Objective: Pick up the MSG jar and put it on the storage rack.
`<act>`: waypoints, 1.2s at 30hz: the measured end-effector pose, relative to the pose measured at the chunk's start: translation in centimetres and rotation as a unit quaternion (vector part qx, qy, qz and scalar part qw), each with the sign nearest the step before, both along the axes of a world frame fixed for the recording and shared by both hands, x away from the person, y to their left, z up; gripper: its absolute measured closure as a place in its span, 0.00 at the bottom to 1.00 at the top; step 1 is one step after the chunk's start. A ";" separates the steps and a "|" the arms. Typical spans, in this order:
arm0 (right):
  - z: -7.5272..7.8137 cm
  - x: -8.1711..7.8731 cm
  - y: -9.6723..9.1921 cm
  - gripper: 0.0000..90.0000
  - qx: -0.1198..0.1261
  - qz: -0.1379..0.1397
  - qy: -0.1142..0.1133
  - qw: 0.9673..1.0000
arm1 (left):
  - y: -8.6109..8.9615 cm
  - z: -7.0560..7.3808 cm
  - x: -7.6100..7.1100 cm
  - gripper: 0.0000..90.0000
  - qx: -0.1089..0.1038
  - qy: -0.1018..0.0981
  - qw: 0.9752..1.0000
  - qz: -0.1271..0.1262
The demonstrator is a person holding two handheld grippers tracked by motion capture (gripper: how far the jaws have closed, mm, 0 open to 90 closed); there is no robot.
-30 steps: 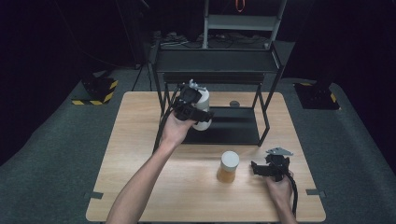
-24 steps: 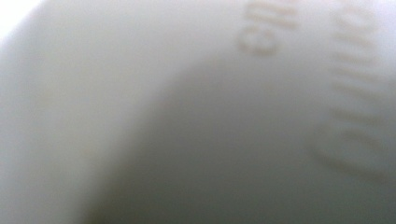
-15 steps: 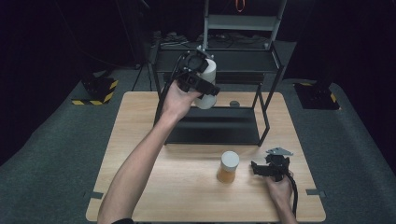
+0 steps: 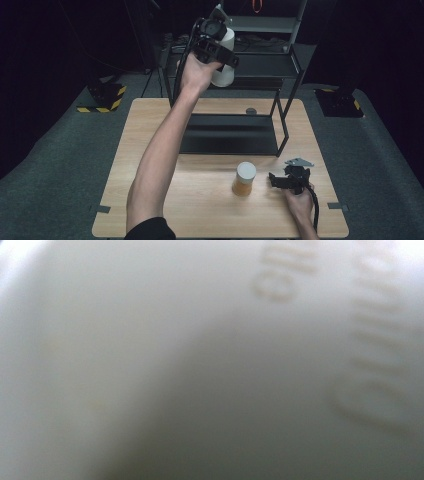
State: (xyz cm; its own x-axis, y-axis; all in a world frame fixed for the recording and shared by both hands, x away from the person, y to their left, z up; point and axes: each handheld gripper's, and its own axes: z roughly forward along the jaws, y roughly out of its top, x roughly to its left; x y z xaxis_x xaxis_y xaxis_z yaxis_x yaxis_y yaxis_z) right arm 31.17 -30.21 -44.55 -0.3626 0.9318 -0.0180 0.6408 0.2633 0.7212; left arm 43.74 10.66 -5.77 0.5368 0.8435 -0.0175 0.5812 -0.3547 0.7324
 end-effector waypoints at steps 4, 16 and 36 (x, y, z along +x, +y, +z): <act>0.0 0.0 0.0 0.02 0.000 0.000 0.000 1.000 | -0.8 0.1 1.1 0.34 0.007 0.001 1.000 0.028; 0.0 0.0 0.0 0.02 0.000 0.000 0.000 1.000 | -1.7 -1.3 4.5 0.34 -0.003 0.006 0.995 0.095; 0.0 0.0 0.0 0.02 -0.001 0.001 -0.001 1.000 | -2.0 -2.8 5.0 0.34 0.004 -0.010 0.996 0.091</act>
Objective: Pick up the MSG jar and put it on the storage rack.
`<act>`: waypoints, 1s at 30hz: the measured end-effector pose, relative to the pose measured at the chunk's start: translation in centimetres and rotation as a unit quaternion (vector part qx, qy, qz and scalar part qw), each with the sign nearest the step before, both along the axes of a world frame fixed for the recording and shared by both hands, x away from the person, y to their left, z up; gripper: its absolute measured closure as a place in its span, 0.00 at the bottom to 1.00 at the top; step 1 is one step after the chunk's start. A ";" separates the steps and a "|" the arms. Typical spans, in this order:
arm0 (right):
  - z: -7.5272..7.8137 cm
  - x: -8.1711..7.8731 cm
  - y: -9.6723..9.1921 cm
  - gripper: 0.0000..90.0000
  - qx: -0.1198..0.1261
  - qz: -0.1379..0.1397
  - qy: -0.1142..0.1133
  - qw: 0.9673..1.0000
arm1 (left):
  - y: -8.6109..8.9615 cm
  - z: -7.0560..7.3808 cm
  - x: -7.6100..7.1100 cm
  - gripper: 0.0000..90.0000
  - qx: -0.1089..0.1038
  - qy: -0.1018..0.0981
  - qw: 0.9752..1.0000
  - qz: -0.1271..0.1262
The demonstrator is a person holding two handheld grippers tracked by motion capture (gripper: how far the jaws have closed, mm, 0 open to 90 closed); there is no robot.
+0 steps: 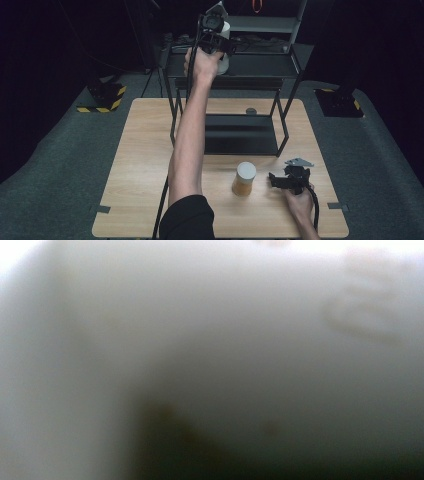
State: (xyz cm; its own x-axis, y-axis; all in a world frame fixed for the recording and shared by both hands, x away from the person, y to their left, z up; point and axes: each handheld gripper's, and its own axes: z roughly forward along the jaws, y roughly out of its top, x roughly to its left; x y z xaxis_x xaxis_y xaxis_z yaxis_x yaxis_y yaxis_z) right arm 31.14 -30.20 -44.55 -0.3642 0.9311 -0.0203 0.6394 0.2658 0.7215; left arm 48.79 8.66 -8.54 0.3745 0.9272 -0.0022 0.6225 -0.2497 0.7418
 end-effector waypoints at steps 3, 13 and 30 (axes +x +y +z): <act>0.0 0.0 0.0 0.02 0.000 0.000 0.000 1.000 | -0.1 -0.2 -0.1 0.34 0.002 -0.004 1.000 0.000; 0.0 0.0 0.0 0.02 0.000 -0.001 0.000 1.000 | 1.0 -0.6 -0.8 0.09 -0.020 -0.018 1.000 -0.009; 0.0 0.0 0.0 0.02 0.001 -0.001 0.000 1.000 | 3.3 -1.6 -5.3 0.01 -0.024 -0.045 0.998 -0.026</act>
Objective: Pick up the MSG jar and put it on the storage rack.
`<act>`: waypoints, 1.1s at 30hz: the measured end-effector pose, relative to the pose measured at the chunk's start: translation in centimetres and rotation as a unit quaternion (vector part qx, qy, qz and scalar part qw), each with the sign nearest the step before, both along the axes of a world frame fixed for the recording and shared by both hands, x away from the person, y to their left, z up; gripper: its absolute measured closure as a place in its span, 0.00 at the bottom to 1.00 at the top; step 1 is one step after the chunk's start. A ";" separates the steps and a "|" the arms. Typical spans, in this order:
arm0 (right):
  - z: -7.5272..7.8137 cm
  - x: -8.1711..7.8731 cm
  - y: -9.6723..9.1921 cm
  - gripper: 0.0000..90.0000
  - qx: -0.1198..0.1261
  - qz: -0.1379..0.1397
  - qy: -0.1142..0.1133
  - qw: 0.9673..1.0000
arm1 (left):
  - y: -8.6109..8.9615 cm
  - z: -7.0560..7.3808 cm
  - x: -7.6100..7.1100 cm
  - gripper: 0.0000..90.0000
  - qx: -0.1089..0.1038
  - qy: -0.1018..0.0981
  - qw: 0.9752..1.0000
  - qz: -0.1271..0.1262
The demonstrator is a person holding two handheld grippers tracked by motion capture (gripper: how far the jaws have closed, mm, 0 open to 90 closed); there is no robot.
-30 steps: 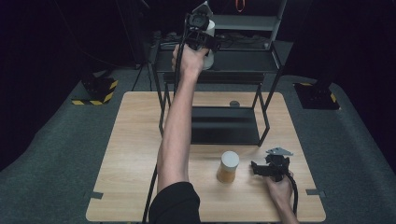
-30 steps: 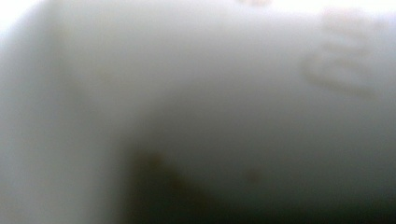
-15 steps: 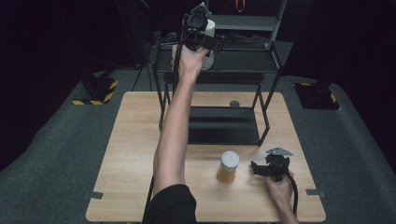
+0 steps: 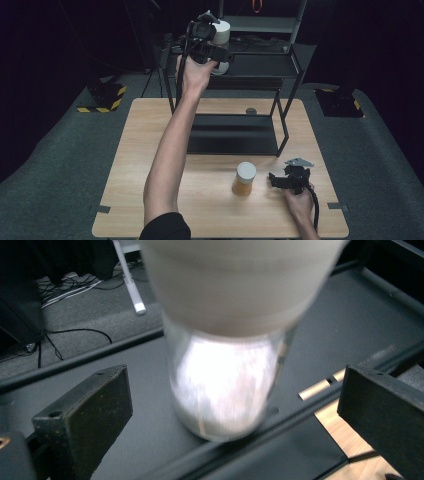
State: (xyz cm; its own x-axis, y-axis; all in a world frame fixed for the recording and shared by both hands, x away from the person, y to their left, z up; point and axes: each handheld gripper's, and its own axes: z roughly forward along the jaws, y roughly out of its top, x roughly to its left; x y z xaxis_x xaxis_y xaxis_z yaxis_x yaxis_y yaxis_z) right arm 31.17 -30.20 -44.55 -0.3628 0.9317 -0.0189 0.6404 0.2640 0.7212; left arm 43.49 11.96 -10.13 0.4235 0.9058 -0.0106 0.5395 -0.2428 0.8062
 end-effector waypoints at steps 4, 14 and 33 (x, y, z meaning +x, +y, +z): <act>0.0 0.0 0.0 0.02 0.000 0.000 0.000 1.000 | 0.5 -0.8 -1.6 0.01 0.003 -0.008 1.000 0.002; 0.0 0.0 0.0 0.02 0.001 -0.001 0.000 1.000 | 2.4 -3.5 -4.1 0.01 0.005 -0.009 1.000 -0.007; 0.0 0.0 0.0 0.02 0.000 -0.001 0.000 1.000 | 5.9 -9.9 -7.2 0.01 0.002 -0.007 1.000 -0.003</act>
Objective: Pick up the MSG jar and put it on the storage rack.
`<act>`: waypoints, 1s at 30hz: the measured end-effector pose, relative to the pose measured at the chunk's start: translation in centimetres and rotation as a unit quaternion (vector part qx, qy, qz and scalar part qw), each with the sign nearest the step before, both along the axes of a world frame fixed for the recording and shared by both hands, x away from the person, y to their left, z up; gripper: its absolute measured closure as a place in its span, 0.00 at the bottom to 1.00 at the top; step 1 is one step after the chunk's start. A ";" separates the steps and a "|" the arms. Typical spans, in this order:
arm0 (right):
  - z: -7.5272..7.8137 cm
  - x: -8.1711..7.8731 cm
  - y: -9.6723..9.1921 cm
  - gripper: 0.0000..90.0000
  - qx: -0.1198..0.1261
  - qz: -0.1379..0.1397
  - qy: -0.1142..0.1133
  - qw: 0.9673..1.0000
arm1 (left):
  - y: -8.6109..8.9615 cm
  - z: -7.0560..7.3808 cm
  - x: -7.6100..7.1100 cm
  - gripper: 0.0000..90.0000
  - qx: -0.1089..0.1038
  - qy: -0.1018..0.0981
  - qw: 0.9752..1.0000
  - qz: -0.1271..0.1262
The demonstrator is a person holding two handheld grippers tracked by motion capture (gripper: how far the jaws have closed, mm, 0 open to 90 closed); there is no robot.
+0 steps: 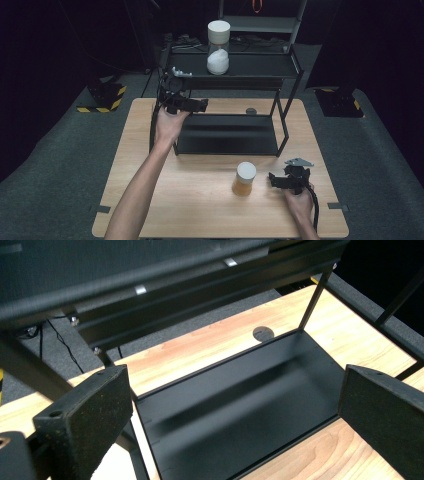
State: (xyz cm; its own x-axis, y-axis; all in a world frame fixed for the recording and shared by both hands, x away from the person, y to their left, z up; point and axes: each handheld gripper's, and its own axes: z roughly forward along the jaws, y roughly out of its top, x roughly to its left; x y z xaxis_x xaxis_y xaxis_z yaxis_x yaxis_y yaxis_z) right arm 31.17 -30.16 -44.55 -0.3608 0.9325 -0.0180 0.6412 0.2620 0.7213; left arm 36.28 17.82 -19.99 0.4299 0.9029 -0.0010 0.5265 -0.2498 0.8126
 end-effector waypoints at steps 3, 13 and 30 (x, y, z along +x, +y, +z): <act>0.0 0.0 0.0 0.01 0.000 0.000 0.000 1.000 | 0.4 -1.1 -0.5 0.01 -0.009 -0.001 1.000 0.001; 0.0 0.0 0.0 0.01 -0.001 0.000 0.000 1.000 | 0.8 -4.8 -1.9 0.02 -0.009 -0.006 1.000 -0.001; 0.0 0.0 0.0 0.01 -0.001 0.000 0.000 1.000 | 1.6 -10.9 -4.0 0.02 -0.015 0.004 1.000 -0.005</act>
